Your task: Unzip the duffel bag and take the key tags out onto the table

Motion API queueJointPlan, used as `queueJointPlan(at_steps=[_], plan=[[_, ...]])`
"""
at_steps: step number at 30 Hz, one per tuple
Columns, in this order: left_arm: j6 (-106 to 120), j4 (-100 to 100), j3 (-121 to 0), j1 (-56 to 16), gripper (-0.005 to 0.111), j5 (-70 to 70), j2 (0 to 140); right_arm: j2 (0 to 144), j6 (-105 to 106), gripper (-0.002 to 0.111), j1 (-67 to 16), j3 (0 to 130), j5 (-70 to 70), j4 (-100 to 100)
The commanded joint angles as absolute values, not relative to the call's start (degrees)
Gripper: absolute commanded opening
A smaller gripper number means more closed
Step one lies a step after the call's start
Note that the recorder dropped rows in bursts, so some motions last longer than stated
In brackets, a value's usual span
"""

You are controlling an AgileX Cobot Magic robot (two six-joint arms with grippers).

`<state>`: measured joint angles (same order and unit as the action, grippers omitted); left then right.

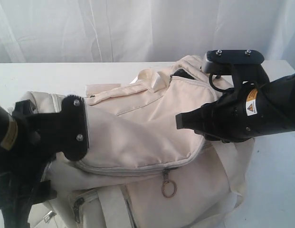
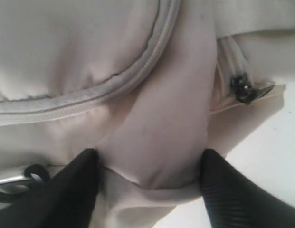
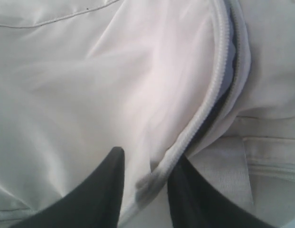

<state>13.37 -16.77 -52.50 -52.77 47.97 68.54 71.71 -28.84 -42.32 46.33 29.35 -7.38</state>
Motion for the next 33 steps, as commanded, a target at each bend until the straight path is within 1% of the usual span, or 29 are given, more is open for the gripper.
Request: queueJointPlan(at_steps=[1, 3, 5, 6, 10, 13, 15, 16, 17, 18, 19, 20, 21, 23, 26, 28, 33], plan=[[12.23, -24.10, -49.11, -52.71, 0.040, 46.85, 70.47, 71.60, -28.68, 0.030, -42.21, 46.82, 28.89, -7.34], [9.65, -28.07, -48.84, -52.71, 0.020, 46.53, 70.99, 71.60, -28.68, 0.030, -42.21, 46.82, 28.89, -7.34], [4.08, -33.95, -48.73, -52.71, 0.003, 46.15, 70.99, 71.60, -28.68, 0.030, -42.21, 46.82, 28.89, -7.34], [0.77, -37.82, -48.73, -52.71, 0.000, 45.98, 70.99, 71.60, -28.68, 0.030, -42.21, 46.82, 28.89, -7.34], [-7.42, -54.98, -48.73, -52.71, 0.000, 46.46, 70.99, 71.60, -28.68, 0.030, -42.21, 46.82, 28.89, -7.34], [-10.06, -63.00, -48.73, -52.71, 0.000, 46.54, 70.99, 71.60, -28.68, 0.030, -42.21, 46.82, 28.89, -7.34], [-12.19, -64.18, -48.73, -52.71, 0.005, 46.24, 70.99, 71.60, -28.68, 0.030, -42.21, 46.82, 28.89, -7.06], [-12.82, -63.43, -48.73, -52.71, 0.016, 45.97, 70.99, 71.60, -28.68, 0.030, -42.21, 46.82, 28.89, -7.06], [-14.06, -63.16, -48.73, -52.71, 0.023, 45.97, 70.99, 71.60, -28.68, 0.030, -42.21, 46.82, 28.89, -7.06], [-18.10, -62.04, -48.73, -52.71, 0.041, 45.09, 70.99, 71.60, -28.68, 0.030, -42.21, 46.82, 28.89, -7.06], [-20.70, -59.82, -48.73, -52.71, 0.054, 44.50, 70.99, 71.60, -28.68, 0.030, -42.21, 46.82, 28.89, -6.95], [-21.01, -57.91, -48.73, -52.71, 0.064, 44.50, 70.99, 71.60, -28.68, 0.030, -42.21, 46.82, 28.89, -6.95], [-21.01, -56.45, -48.73, -52.71, 0.072, 44.50, 70.74, 71.60, -28.68, 0.030, -42.21, 46.82, 28.89, -6.95], [-20.84, -51.31, -51.41, -53.32, 0.076, 46.56, 69.49, 71.60, -28.68, 0.030, -42.21, 46.82, 28.89, -6.95], [-20.95, -42.01, -59.81, -54.66, 0.076, 48.02, 67.63, 71.60, -28.68, 0.030, -42.21, 46.82, 28.74, -6.97], [-20.72, -30.08, -64.15, -54.76, 0.076, 47.69, 66.88, 71.60, -28.68, 0.030, -42.21, 46.82, 28.74, -6.97], [-13.87, -11.41, -66.26, -54.76, 0.076, 47.65, 66.88, 71.50, -28.68, 0.030, -42.21, 46.82, 28.73, -6.97]])
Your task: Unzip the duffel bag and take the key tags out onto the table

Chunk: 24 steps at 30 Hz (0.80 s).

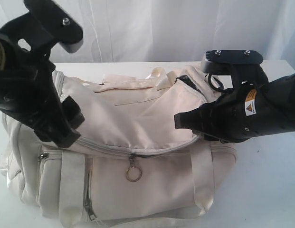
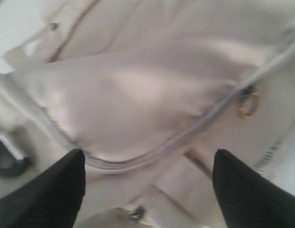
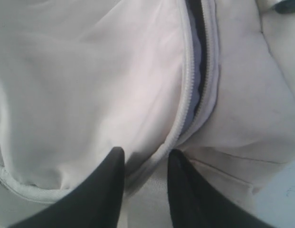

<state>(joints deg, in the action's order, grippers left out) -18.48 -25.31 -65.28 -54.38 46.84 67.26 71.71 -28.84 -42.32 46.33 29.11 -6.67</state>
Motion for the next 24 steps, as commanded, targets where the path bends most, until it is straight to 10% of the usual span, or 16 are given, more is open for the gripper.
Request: queueJointPlan(at_steps=[1, 12, 24], plan=[[-12.36, -8.02, -65.89, -54.76, 0.075, 47.38, 67.00, 71.50, -28.68, 0.030, -42.21, 46.82, 28.83, -6.97], [-1.71, 8.98, -47.99, -55.06, 0.054, 18.90, 69.50, 71.39, -28.68, 0.030, -42.21, 46.82, 29.06, -7.08], [-1.61, 9.95, -40.69, -55.06, 0.061, -1.05, 78.40, 71.39, -28.68, 0.030, -42.21, 46.82, 28.83, -7.08]])
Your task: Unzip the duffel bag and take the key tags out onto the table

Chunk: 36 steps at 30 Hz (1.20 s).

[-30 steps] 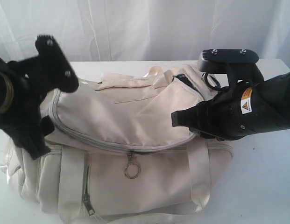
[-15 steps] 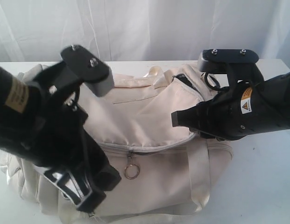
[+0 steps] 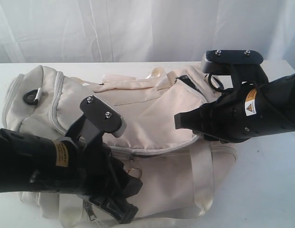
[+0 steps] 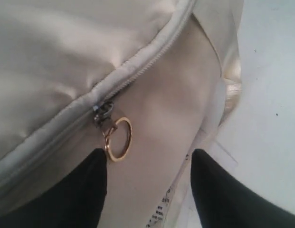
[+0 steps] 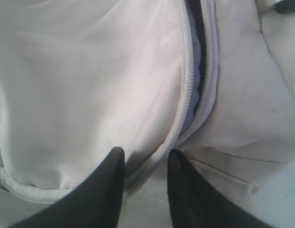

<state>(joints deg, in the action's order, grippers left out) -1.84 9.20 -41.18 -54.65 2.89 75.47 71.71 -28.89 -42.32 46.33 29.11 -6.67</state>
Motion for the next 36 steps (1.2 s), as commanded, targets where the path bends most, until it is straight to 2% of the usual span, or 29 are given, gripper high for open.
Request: queueJointPlan(at_steps=[1, 9, 16, 17, 19, 20, 24, 33, 36], plan=[[-1.61, 9.95, -40.69, -55.06, 0.062, -2.06, 79.23, 71.39, -28.68, 0.030, -42.21, 46.82, 28.71, -7.08], [-1.61, 9.95, -40.69, -55.06, 0.064, -12.37, 85.62, 71.39, -28.68, 0.030, -42.21, 46.82, 28.71, -7.08], [-1.71, 9.95, -40.69, -55.06, 0.063, -15.88, 87.45, 71.39, -28.68, 0.030, -42.21, 46.82, 28.60, -7.08], [-1.71, 9.95, -40.69, -55.06, 0.060, -16.25, 87.45, 71.39, -28.68, 0.030, -42.21, 46.82, 28.60, -7.08], [-1.71, 9.95, -40.69, -55.06, 0.044, -16.93, 87.35, 71.39, -28.68, 0.030, -42.21, 46.82, 28.60, -7.08], [-1.59, 9.95, -40.69, -55.06, 0.029, -16.93, 87.35, 71.39, -28.68, 0.030, -42.21, 46.82, 28.60, -7.08], [-0.31, 9.95, -40.69, -55.06, 0.000, -14.72, 86.47, 71.39, -28.68, 0.030, -42.21, 46.82, 28.60, -7.08], [0.00, 9.55, -40.69, -54.94, 0.000, 11.16, 72.78, 71.39, -28.33, 0.030, -42.21, 46.82, 29.50, -7.08], [0.00, 7.29, -40.69, -54.94, 0.000, 14.25, 69.38, 71.39, -28.33, 0.030, -42.21, 46.82, 29.50, -7.08]])
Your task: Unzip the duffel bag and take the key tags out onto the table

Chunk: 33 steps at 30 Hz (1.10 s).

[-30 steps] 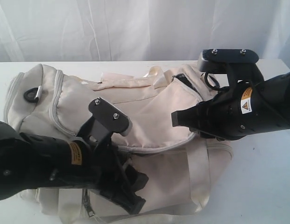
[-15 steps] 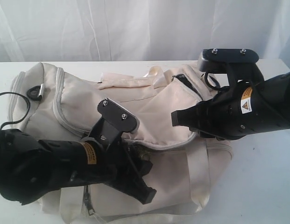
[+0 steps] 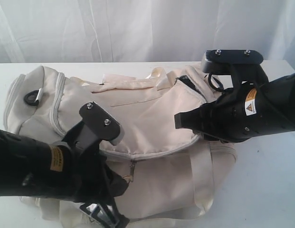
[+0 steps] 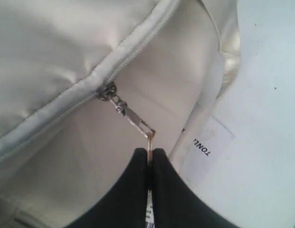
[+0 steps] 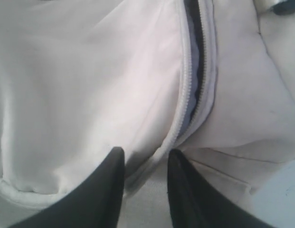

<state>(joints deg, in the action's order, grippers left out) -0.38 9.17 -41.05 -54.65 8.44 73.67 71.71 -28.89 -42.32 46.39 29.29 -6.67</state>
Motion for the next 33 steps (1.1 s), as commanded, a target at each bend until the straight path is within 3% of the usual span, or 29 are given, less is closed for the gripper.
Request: queueJointPlan(at_steps=[1, 7, 15, 22, 33], plan=[[0.00, 6.24, -40.69, -54.94, 0.000, 14.91, 68.53, 71.39, -28.19, 0.030, -42.21, 46.82, 29.48, -7.08], [0.00, 3.82, -40.69, -54.94, 0.000, 16.32, 63.94, 71.28, -6.05, 0.030, -42.21, 46.82, 29.43, -7.54], [0.00, 3.40, -40.69, -54.94, 0.000, 15.84, 60.95, 64.43, 6.17, 0.031, -42.21, 46.82, 34.16, -7.54], [0.00, 3.40, -40.69, -54.94, 0.000, 15.73, 60.68, 54.19, 16.69, 0.059, -42.21, 46.82, 34.07, -6.71], [-0.51, 3.01, -40.69, -54.94, 0.000, 12.53, 60.68, 51.76, 78.04, 0.061, -42.21, 44.60, 38.07, 30.78]])
